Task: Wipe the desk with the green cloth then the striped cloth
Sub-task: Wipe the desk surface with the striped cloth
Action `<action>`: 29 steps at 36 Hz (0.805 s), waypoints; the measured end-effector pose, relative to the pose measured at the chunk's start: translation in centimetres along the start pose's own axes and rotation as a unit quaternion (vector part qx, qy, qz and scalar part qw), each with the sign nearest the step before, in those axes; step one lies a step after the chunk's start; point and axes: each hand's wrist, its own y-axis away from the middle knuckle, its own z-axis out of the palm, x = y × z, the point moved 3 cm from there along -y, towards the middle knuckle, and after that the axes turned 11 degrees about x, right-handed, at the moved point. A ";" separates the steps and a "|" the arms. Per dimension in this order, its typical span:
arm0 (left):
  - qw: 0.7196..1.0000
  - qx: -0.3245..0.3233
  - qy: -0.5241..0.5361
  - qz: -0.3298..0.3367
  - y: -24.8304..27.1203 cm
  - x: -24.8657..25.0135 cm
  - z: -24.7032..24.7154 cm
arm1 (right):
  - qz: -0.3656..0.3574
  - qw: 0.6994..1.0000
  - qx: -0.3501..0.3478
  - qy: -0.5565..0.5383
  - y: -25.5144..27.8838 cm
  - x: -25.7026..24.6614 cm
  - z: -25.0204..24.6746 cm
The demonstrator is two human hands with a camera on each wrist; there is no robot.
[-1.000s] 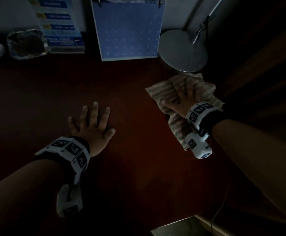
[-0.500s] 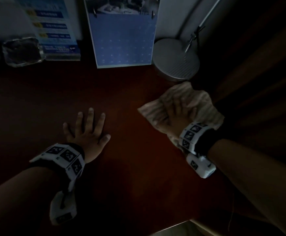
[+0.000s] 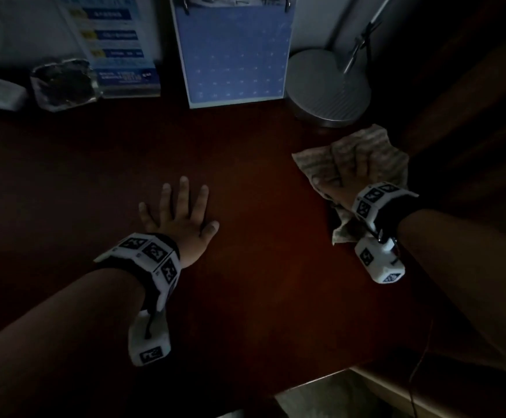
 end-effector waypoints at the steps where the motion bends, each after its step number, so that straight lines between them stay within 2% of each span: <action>1: 1.000 0.000 0.000 0.001 0.0 0.0 -0.1 | 0.023 0.999 -0.001 -0.037 0.9 -0.3 0.2; 3: 1.000 -0.002 0.000 0.005 0.0 0.0 -0.1 | 0.079 0.990 0.019 -0.114 2.6 -1.0 1.1; 5: 1.000 -0.002 0.001 0.008 0.1 0.0 -0.2 | 0.092 0.987 0.028 -0.127 4.4 -2.0 1.9; 10: 1.000 0.005 0.007 0.013 0.3 0.1 -0.2 | 0.051 0.988 0.013 -0.146 10.3 -5.2 3.4; 13: 1.000 0.006 0.010 0.015 0.3 0.0 -0.3 | 0.024 0.993 0.037 -0.113 13.6 -7.9 4.7; 17: 0.998 0.039 0.036 0.025 0.7 -0.7 -0.8 | -0.019 0.998 -0.002 -0.063 17.5 -10.9 6.6; 20: 0.997 0.065 0.017 0.029 2.3 -0.6 -0.8 | -0.054 0.997 -0.021 -0.059 19.6 -11.1 7.1; 22: 0.996 0.071 -0.015 0.058 3.8 -0.4 -0.4 | -0.056 0.996 -0.032 -0.065 20.2 -10.2 6.9; 24: 0.995 0.055 -0.022 0.083 5.3 -0.6 0.4 | -0.039 0.996 -0.020 -0.077 20.2 -8.7 7.1; 27: 0.996 -0.003 -0.016 0.082 6.7 -1.7 1.6 | 0.047 0.993 0.033 -0.100 19.9 -5.2 7.5; 29: 0.995 -0.037 -0.024 0.086 7.1 -2.4 2.2 | 0.102 0.986 0.030 -0.131 19.6 -2.7 7.3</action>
